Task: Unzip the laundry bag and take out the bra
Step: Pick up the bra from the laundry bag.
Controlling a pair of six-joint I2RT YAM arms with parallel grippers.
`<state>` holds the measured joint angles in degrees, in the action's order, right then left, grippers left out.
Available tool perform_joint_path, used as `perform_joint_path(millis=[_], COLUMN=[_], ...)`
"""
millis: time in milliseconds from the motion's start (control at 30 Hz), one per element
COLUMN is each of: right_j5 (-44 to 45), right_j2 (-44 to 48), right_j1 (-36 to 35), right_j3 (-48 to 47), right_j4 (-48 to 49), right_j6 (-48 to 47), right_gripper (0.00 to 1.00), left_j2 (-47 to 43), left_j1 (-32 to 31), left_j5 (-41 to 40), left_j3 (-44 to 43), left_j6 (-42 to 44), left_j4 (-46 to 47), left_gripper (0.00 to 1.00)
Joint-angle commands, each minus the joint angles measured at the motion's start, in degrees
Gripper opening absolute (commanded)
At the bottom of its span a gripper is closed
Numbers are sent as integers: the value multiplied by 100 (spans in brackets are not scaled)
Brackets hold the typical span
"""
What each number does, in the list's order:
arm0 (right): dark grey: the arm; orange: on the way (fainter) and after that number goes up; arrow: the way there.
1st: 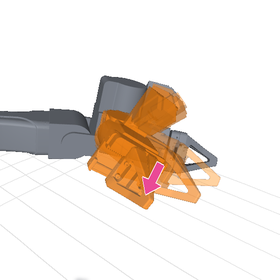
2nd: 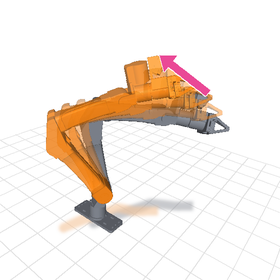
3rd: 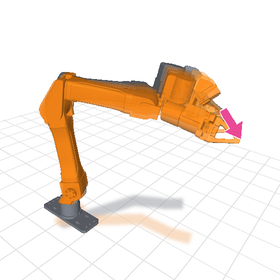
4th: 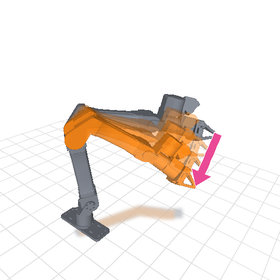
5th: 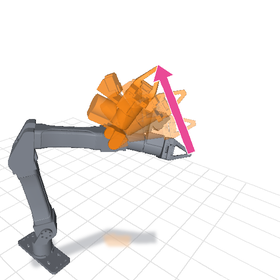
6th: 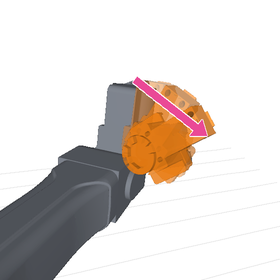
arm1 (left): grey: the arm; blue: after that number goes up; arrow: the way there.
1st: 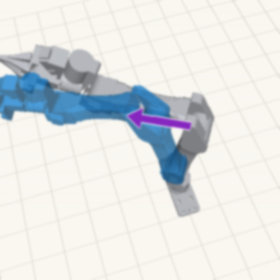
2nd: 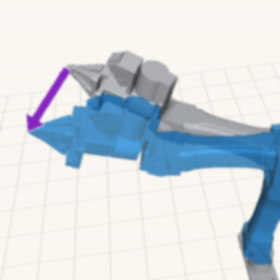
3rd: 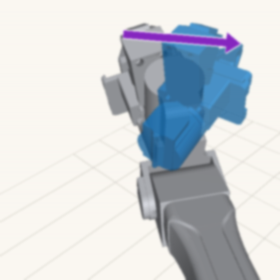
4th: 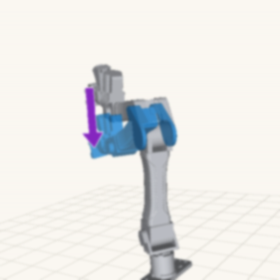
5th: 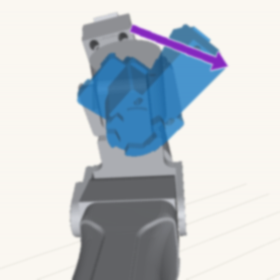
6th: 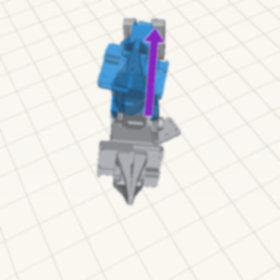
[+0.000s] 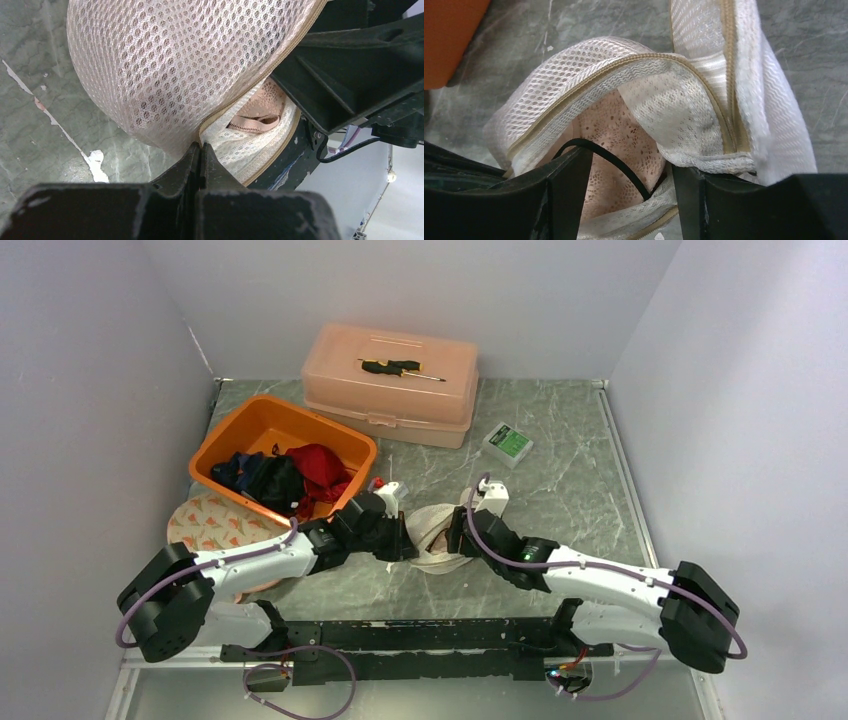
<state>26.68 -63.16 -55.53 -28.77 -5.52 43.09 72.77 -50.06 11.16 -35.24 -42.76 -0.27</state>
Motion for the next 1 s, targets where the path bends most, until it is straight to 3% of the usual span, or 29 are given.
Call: perform_joint_path(millis=[0, 100, 267, 333, 500, 600, 767, 967], right_j5=[177, 74, -119, -246, -101, 19, -155, -347], right_j2=[365, 587, 529, 417, 198, 139, -103, -427], right_j1=[7, 2, 2, 6, 7, 9, 86, 136], right_j3=[-194, -137, -204, -252, -354, -374, -414, -514], right_j4=[196, 341, 373, 320, 26, -122, -36, 114], right_j6=[-7, -179, -311, -306, -135, -80, -81, -75], right_gripper=[63, 58, 31, 32, 59, 62, 55, 34], left_j2=[-130, -158, -118, -96, -93, -107, -71, -57], left_j1=[-32, -37, -36, -31, -31, -32, -46, -43], left_j5=[18, -9, -14, 0, -1, -7, 10, 17], left_j3=[-120, -145, -216, -241, -255, -270, -313, -282], left_j6=[-22, -21, -24, -31, -33, -30, -13, -31], left_j4=[67, 36, 36, 36, 36, 36, 36, 36], left_gripper=[3, 3, 3, 3, 3, 3, 3, 3])
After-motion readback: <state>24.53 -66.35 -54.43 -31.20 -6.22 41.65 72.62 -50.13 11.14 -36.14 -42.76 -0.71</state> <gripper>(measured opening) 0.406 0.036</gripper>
